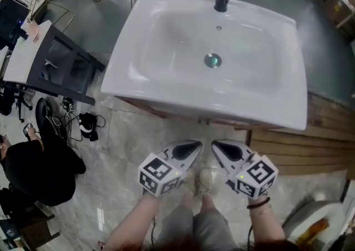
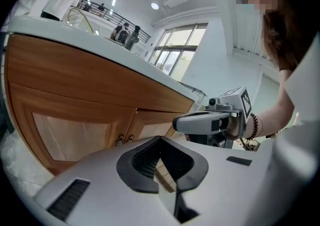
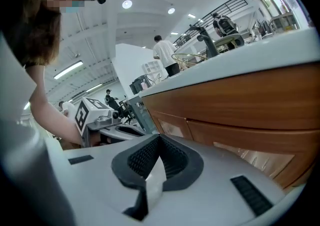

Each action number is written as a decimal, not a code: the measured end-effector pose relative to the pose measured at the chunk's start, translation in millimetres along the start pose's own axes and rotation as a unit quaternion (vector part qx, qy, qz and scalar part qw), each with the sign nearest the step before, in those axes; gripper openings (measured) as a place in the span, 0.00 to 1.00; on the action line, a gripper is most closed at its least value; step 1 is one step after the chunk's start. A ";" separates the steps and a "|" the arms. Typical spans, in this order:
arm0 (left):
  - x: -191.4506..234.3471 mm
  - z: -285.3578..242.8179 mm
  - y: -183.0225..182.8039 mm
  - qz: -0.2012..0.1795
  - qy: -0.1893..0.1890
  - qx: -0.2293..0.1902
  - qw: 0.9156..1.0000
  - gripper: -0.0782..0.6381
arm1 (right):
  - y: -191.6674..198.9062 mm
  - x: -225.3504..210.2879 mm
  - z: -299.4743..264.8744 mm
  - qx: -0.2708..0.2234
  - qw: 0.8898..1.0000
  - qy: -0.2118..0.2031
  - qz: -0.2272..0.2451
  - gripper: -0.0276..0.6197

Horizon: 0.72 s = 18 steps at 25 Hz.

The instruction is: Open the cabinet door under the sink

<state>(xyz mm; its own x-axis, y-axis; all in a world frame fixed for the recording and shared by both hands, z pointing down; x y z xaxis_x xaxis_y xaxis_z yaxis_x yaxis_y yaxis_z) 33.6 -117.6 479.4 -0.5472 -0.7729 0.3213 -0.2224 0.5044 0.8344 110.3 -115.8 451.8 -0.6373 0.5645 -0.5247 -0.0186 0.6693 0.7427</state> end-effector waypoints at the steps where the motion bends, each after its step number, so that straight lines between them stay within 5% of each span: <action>1: 2.1 -3.2 5.0 0.000 -0.002 0.002 1.000 0.12 | 3.6 -2.8 -2.8 0.000 1.000 0.000 -0.001 0.05; 18: 32.5 -43.9 53.4 -0.002 0.003 0.017 1.000 0.12 | 43.7 -48.1 -29.9 -0.013 0.999 0.030 -0.041 0.05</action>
<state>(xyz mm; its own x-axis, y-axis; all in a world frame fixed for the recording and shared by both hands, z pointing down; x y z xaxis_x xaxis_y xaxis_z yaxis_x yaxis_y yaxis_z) 39.3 -132.7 554.0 -0.5406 -0.7777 0.3208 -0.2523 0.5137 0.8201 117.1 -128.2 522.0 -0.6777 0.4779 -0.5588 -0.0917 0.6991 0.7091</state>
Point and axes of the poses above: the fingertips, and each gripper's own axes: z backward along the fingers, x to its left, y out of its underside, the point moved 3 cm from there along z, backward along the fingers, and after that the axes turned 9 degrees about -z, right-handed, at the moved point
